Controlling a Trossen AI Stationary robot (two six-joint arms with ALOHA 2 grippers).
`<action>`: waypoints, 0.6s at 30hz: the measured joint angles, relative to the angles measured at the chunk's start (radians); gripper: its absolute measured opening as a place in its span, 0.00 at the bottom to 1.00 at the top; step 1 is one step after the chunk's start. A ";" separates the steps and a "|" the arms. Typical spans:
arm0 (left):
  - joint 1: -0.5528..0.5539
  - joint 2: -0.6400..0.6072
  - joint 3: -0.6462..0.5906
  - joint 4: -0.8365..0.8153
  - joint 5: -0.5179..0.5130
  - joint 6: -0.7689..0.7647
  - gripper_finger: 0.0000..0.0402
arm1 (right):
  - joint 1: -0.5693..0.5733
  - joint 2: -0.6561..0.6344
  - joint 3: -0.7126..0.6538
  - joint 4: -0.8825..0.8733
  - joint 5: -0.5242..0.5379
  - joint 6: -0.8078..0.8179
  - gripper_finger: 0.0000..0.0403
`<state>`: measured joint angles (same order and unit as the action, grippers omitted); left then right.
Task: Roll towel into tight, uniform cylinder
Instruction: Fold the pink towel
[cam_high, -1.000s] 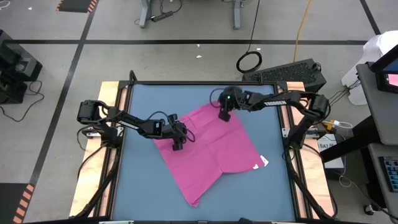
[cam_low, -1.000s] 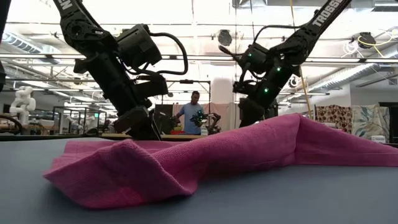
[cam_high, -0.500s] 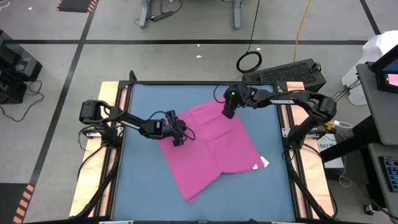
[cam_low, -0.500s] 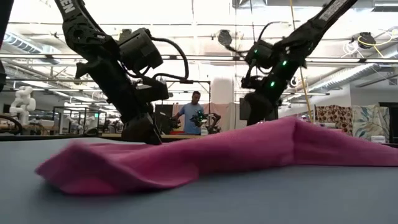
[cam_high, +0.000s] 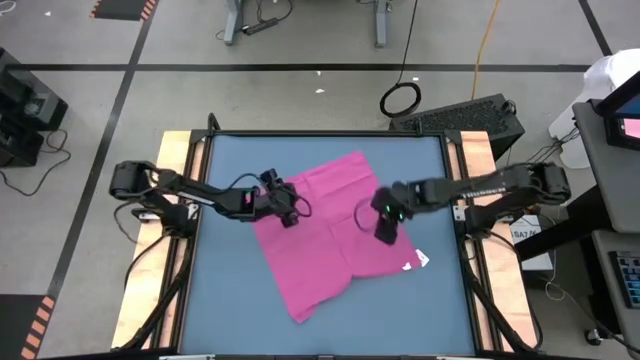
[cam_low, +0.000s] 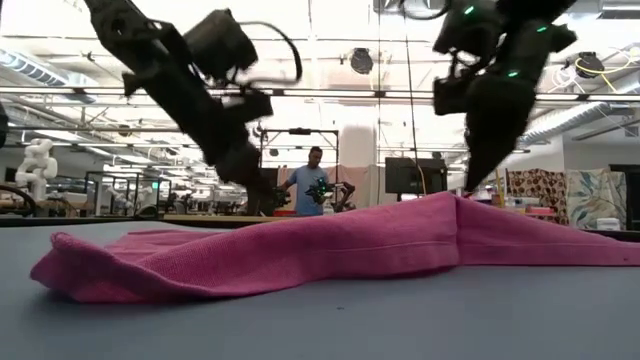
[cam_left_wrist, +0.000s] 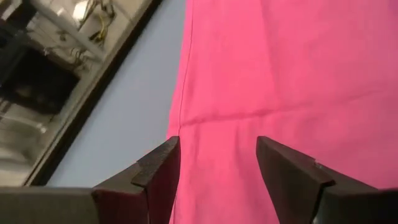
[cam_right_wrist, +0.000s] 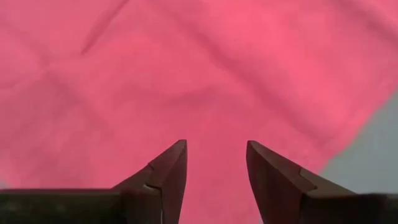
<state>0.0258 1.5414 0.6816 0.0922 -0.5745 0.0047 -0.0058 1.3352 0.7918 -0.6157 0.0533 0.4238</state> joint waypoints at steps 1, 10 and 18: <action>-0.011 -0.020 0.000 0.000 0.016 -0.005 0.54 | 0.041 -0.002 -0.009 -0.001 0.001 0.036 0.39; -0.162 -0.067 -0.005 0.005 0.411 -0.080 0.54 | 0.337 -0.002 -0.065 0.010 0.106 0.303 0.39; -0.298 -0.012 -0.063 -0.063 0.389 -0.237 0.54 | 0.491 0.000 -0.073 0.055 0.286 0.443 0.38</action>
<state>-0.2726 1.5299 0.6187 0.0294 -0.1858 -0.2321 0.4855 1.3350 0.7193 -0.5603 0.3396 0.8669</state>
